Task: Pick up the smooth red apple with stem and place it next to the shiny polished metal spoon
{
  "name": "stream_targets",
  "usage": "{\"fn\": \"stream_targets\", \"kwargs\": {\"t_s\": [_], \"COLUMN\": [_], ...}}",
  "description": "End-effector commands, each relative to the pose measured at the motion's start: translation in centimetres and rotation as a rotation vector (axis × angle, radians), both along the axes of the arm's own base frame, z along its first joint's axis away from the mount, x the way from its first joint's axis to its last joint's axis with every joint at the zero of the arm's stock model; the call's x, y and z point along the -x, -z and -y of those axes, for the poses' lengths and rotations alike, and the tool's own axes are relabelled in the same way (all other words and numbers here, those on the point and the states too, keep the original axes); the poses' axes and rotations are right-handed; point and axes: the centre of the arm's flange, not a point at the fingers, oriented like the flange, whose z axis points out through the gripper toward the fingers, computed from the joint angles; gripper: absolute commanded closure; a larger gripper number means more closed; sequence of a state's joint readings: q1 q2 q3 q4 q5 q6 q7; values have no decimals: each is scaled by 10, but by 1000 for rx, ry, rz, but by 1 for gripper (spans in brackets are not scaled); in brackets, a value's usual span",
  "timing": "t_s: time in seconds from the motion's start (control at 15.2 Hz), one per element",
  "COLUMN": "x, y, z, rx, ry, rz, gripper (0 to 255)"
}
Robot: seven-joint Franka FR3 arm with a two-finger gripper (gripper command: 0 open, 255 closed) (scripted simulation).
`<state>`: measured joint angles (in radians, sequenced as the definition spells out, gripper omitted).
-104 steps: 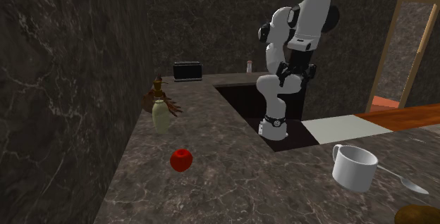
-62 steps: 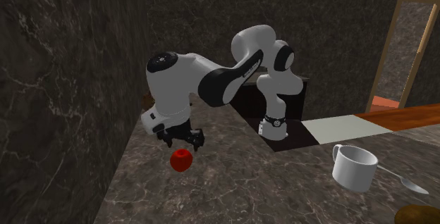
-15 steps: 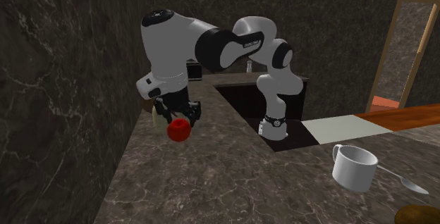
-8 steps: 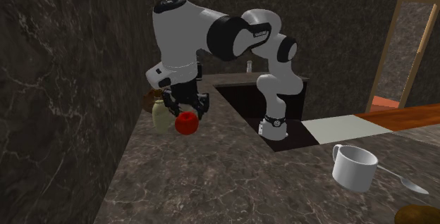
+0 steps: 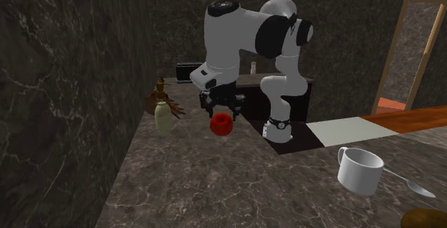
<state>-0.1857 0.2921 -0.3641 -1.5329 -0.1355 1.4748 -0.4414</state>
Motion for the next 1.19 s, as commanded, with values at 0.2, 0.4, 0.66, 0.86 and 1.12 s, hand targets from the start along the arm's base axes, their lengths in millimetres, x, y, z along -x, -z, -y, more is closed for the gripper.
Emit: {"fn": "stream_targets", "kwargs": {"t_s": [0.2, 0.4, 0.66, 0.86, 1.12], "x": [13, 21, 31, 39, 50], "y": [0, -1, -1, -1, -1], "z": [-66, -105, -157, -196, -247], "rx": [1, 1, 1, 1, 1], "ry": [1, 1, 1, 1, 1], "rz": [0, 0, 0, 0, 0], "gripper": [255, 255, 255, 255, 255]}}
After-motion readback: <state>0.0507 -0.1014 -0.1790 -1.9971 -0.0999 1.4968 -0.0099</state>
